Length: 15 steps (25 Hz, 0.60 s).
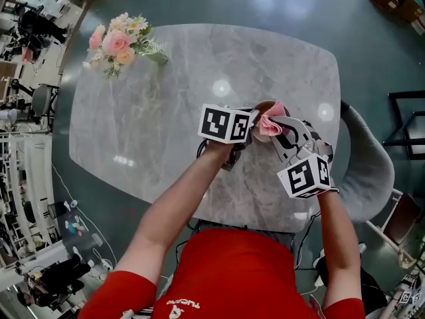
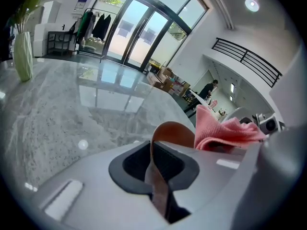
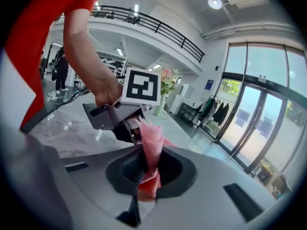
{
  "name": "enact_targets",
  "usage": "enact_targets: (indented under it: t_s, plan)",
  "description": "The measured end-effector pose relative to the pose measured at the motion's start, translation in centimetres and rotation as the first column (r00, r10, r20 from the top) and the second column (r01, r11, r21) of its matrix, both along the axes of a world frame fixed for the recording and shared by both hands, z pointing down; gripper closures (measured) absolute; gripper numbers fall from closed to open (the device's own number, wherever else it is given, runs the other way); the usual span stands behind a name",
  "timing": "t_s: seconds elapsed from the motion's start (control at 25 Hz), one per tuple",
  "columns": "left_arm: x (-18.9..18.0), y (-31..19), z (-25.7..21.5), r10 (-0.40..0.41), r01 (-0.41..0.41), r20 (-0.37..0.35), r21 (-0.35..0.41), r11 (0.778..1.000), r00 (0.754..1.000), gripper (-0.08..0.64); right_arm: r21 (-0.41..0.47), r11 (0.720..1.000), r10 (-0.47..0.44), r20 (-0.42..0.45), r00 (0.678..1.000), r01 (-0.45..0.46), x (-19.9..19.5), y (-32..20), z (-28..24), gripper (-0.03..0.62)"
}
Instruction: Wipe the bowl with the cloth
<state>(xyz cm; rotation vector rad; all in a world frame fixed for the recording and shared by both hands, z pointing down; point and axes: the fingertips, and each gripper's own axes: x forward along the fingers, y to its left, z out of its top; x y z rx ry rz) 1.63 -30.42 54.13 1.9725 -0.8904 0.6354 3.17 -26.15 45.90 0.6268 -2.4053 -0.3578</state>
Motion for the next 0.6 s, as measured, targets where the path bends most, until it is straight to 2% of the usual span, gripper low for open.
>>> enact_targets:
  t_s: [0.36, 0.6]
  plan:
    - [0.3, 0.2, -0.2, 0.055, -0.061, 0.088, 0.066, 0.996, 0.995, 0.540, -0.042, 0.997, -0.071, -0.162, 0.984, 0.065, -1.1, 0.1, 3.9, 0.571]
    - [0.5, 0.7, -0.6, 0.065, -0.081, 0.137, 0.110, 0.991, 0.988, 0.541, -0.047, 0.998, -0.046, -0.219, 0.975, 0.037, -1.0, -1.3, 5.4, 0.571]
